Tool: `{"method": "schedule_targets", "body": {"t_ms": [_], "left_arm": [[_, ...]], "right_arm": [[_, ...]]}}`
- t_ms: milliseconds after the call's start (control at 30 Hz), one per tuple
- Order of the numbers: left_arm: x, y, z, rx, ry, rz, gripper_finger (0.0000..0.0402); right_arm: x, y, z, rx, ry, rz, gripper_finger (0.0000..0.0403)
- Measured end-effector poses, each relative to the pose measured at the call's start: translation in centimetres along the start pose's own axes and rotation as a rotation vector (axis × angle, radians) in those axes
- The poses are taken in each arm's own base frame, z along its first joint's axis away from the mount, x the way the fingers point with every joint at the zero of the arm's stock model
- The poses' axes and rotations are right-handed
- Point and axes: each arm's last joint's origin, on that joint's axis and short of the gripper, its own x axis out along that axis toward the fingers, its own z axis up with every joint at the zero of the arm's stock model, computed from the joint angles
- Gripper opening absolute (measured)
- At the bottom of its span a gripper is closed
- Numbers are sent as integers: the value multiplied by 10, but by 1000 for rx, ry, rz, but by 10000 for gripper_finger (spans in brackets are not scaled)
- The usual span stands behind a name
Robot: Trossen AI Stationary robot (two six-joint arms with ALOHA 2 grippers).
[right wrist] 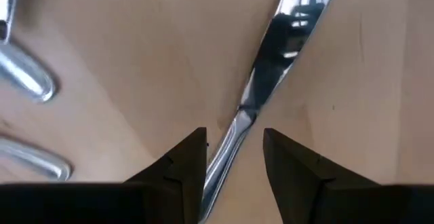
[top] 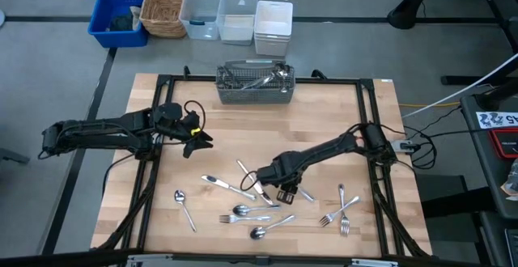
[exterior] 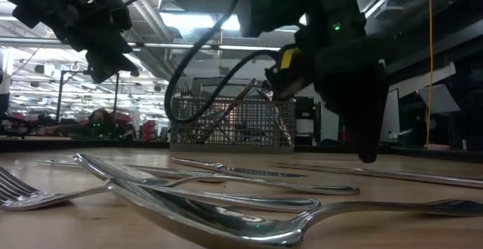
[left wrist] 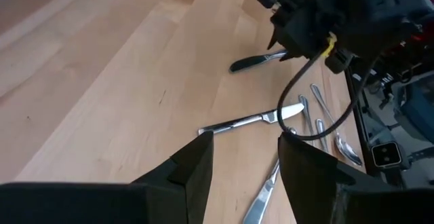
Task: Sort silverware
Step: Put the silver knife into the dishwasher utensil holder
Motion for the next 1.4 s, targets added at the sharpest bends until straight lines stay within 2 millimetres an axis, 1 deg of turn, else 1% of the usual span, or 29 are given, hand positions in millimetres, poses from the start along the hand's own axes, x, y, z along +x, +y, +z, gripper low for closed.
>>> {"method": "schedule_targets", "body": {"t_ms": [133,333,500,767,867,1100,1200,1333,1400], "left_arm": [[0,0,-1,-2,5,3,153],[0,0,0,-2,5,2,153],[0,0,0,-2,5,2,153],[0,0,-1,-2,5,2,153],[0,0,-1,-2,5,2,153],[0,0,-1,-2,5,2,153],[0,0,-1,-2,6,2,153],[0,0,-1,-2,6,2,153],[0,0,-1,-2,5,2,153]], "right_arm": [[7,-5,-1,9,7,-19,147],[16,-6,0,13,-35,-9,147],[18,-7,0,20,-57,-36,147],[19,-6,1,20,-56,-13,144],[19,-6,1,19,-57,-7,126],[19,-5,2,19,-58,11,44],[19,-5,2,19,-59,13,18],[19,-2,5,14,-93,36,15],[18,0,9,9,-126,58,21]]}}
